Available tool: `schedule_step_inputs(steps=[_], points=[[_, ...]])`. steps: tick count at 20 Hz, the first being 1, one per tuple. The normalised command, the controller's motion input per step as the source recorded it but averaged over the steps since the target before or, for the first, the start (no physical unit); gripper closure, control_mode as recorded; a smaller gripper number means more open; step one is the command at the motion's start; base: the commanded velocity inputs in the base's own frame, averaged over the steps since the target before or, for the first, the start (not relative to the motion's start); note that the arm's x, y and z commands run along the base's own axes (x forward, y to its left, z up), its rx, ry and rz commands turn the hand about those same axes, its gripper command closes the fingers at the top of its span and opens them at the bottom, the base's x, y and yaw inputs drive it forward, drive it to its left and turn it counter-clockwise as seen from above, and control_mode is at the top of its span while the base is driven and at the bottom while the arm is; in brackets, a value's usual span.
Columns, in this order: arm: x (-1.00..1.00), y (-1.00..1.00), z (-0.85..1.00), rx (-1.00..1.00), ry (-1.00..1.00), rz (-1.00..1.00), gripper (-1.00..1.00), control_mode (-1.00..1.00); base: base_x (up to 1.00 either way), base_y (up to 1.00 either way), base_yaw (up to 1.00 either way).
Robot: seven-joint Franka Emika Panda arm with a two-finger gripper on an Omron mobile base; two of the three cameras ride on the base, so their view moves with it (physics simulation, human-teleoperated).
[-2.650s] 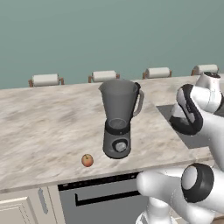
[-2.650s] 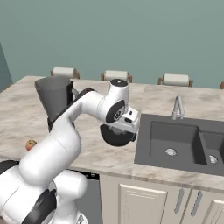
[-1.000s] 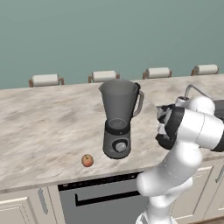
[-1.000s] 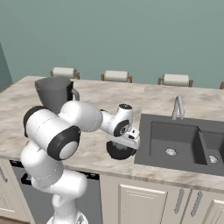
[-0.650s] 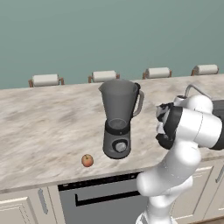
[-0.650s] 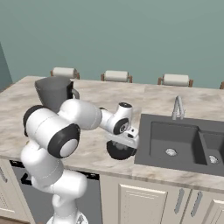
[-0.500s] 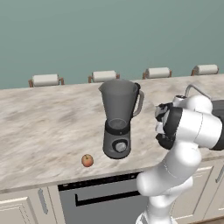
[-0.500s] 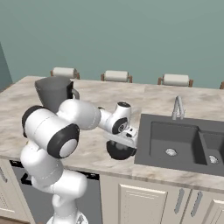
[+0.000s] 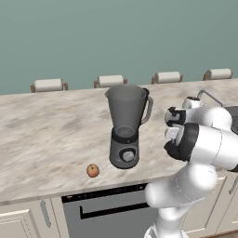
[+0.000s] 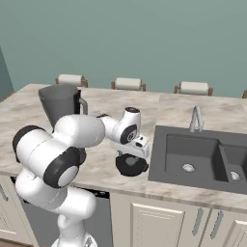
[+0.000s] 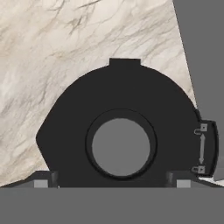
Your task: Open the blender lid, put the peach in the blender, close the lid, and start the blender.
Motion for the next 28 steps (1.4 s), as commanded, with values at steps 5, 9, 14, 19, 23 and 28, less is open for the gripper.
schedule_step_inputs(steps=[5,9,14,19,23,28], points=[[-0.40,0.02,0.71,-0.10,-0.13,0.00,-1.00,-1.00,0.00,0.00,0.00],[-0.59,0.22,0.73,-0.11,-0.10,0.00,-1.00,-1.00,0.00,0.00,0.00],[-0.63,0.57,0.73,-0.14,-0.07,0.00,-1.00,-1.00,0.00,0.00,0.00],[-0.61,0.75,0.67,-0.14,-0.10,0.01,-1.00,-1.00,0.00,0.00,0.00],[-0.70,0.87,0.24,-0.10,-0.01,0.00,-1.00,-1.00,0.00,0.00,0.00],[-0.61,0.92,0.00,0.00,0.00,0.02,-1.00,-1.00,0.00,0.00,0.00]])
